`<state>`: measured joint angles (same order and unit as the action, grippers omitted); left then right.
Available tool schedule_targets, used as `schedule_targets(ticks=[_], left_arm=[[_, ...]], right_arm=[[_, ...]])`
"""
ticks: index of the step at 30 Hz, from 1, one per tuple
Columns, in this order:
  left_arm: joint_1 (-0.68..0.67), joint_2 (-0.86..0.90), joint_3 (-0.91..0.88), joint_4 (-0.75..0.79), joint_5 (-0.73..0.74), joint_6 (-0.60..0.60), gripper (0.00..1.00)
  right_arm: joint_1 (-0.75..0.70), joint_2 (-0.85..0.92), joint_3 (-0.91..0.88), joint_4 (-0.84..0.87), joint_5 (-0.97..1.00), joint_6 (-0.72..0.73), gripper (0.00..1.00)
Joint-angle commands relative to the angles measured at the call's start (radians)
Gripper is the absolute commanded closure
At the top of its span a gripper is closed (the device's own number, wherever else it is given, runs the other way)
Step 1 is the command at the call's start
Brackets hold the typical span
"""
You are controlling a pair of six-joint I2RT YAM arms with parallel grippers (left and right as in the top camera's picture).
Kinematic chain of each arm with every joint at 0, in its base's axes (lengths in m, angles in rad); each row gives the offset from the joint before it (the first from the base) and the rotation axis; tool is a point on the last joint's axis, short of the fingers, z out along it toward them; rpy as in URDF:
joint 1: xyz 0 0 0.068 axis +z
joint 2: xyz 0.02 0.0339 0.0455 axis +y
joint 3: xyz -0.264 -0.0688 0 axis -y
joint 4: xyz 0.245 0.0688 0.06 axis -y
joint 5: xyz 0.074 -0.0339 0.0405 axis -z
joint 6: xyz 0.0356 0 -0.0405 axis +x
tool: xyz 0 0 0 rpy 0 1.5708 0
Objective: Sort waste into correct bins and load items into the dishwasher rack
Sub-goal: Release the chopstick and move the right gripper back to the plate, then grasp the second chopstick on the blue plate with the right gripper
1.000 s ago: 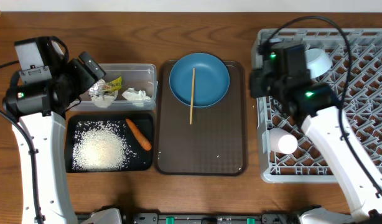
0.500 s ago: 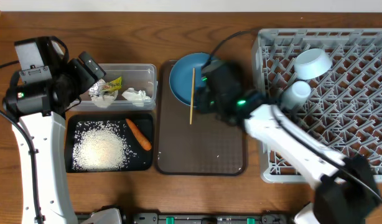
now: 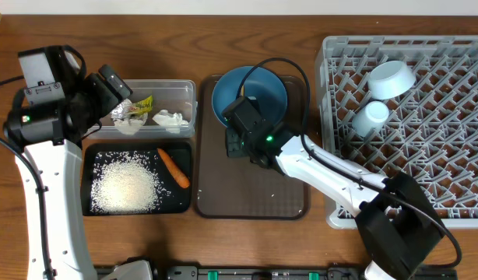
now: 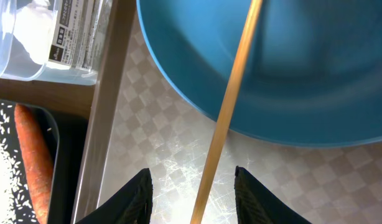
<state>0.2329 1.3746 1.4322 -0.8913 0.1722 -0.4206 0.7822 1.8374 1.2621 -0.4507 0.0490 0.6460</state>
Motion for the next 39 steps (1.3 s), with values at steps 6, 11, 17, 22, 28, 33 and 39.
schedule_targets(ticks=[6,11,17,22,28,33,39], left_arm=[[0.003,-0.003,-0.007,-0.002,-0.016,0.009,0.02],[0.003,-0.003,-0.007,-0.002,-0.016,0.009,0.02],[0.003,-0.003,-0.007,-0.002,-0.016,0.009,0.02],[0.003,-0.003,-0.007,-0.002,-0.016,0.009,0.02],[0.003,-0.003,-0.007,-0.002,-0.016,0.009,0.02],[0.003,-0.003,-0.007,-0.002,-0.016,0.009,0.02],[0.003,-0.003,-0.007,-0.002,-0.016,0.009,0.02]], right_arm=[[0.011,0.004,-0.002,-0.04,0.034,0.037,0.6],[0.02,0.007,-0.002,-0.035,0.05,0.038,0.64],[0.024,0.007,-0.002,-0.053,0.052,0.038,0.64],[0.033,0.007,-0.002,-0.055,0.053,0.039,0.64],[0.037,0.009,-0.002,-0.063,0.064,0.042,0.66],[0.036,0.009,-0.002,-0.07,0.068,0.041,0.67],[0.036,0.009,-0.002,-0.105,0.083,0.041,0.7]])
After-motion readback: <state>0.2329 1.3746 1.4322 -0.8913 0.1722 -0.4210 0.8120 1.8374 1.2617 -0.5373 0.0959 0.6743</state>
